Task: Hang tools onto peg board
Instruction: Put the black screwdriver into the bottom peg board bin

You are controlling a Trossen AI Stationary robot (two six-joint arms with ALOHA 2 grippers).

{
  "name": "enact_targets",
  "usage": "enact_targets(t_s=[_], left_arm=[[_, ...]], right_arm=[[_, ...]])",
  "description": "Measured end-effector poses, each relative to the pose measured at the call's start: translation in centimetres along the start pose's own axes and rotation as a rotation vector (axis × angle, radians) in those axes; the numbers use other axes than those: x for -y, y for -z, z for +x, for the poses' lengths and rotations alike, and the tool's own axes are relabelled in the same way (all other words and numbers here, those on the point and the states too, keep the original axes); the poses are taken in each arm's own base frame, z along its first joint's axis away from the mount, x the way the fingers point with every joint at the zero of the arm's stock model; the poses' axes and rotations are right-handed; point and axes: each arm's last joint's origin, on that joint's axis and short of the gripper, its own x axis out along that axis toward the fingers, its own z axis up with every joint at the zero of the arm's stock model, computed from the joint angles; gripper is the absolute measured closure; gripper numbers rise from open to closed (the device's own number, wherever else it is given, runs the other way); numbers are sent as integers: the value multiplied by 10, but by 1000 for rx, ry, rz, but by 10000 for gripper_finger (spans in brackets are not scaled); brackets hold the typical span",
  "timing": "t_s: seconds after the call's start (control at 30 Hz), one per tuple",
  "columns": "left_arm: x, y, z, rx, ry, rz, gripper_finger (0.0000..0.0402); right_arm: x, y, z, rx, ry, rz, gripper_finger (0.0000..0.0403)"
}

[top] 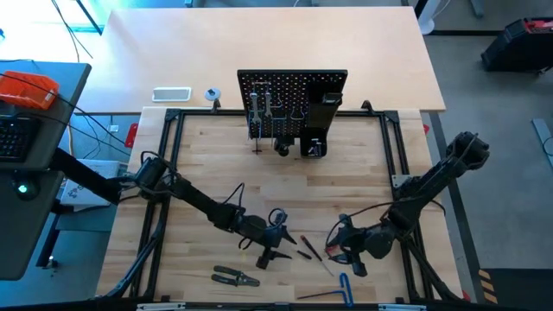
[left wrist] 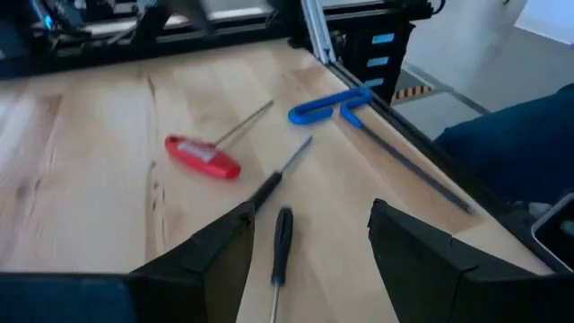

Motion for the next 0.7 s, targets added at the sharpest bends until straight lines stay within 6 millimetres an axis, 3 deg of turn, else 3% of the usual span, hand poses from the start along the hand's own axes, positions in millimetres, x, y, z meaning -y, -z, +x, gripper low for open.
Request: enact_targets(t_s=[0.3,0.7], left_arm=[[0,2,35,-132,-30,30,190],[0,10,41,-205,-20,34,231]], right_arm=[[1,1,0,-7,12,-20,229],[1,4,-1,-1,63,-37,229]])
